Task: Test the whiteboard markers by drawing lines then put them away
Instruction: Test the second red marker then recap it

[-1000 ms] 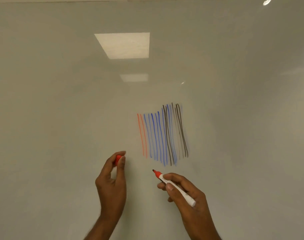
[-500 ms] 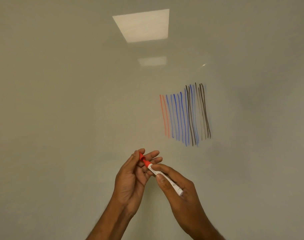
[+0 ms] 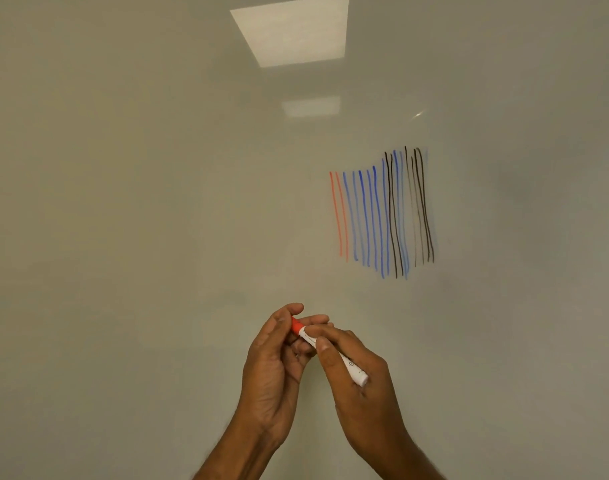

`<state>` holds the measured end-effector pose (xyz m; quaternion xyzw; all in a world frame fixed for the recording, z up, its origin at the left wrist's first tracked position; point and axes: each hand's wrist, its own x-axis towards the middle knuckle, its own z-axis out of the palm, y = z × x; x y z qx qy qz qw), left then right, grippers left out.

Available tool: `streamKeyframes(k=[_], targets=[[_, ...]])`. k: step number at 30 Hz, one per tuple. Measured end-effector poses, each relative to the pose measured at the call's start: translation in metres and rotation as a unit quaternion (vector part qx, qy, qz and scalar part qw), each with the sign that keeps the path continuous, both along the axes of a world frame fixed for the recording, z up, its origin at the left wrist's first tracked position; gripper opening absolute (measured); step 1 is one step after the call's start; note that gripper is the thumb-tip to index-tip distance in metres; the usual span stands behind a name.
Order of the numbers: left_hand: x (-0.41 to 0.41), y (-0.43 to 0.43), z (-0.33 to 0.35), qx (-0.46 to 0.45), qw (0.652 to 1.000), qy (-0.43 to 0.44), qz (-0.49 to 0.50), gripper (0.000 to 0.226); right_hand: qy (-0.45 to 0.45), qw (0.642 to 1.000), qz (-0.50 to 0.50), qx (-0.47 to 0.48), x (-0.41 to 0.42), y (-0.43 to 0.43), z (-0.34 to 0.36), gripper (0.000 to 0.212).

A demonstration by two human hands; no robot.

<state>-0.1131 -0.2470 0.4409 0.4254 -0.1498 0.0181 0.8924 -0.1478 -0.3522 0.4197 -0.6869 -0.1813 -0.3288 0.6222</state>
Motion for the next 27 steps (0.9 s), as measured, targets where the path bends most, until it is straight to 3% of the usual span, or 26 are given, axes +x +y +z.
streamKeyframes(k=[5, 11, 17, 22, 27], targets=[[0.004, 0.009, -0.012, -0.008, 1.0, 0.016, 0.006, 0.028, 0.002, 1.0, 0.023, 0.013, 0.007, 0.008, -0.014, 0.023], [0.011, 0.034, -0.034, 0.08, 0.996, -0.015, 0.035, 0.033, 0.031, 0.998, 0.041, 0.021, 0.012, 0.013, -0.038, 0.019], [0.014, 0.064, -0.077, 0.198, 0.973, -0.031, 0.114, 0.039, 0.063, 0.99, 0.007, -0.127, 0.023, 0.021, -0.067, 0.017], [0.01, 0.092, -0.119, 0.297, 0.938, -0.027, 0.175, 0.032, 0.042, 0.957, -0.077, -0.276, 0.039, 0.047, -0.111, 0.038], [0.011, 0.136, -0.172, 0.451, 0.855, -0.03, 0.254, 0.041, -0.026, 0.931, -0.128, -0.341, 0.049, 0.079, -0.151, 0.026]])
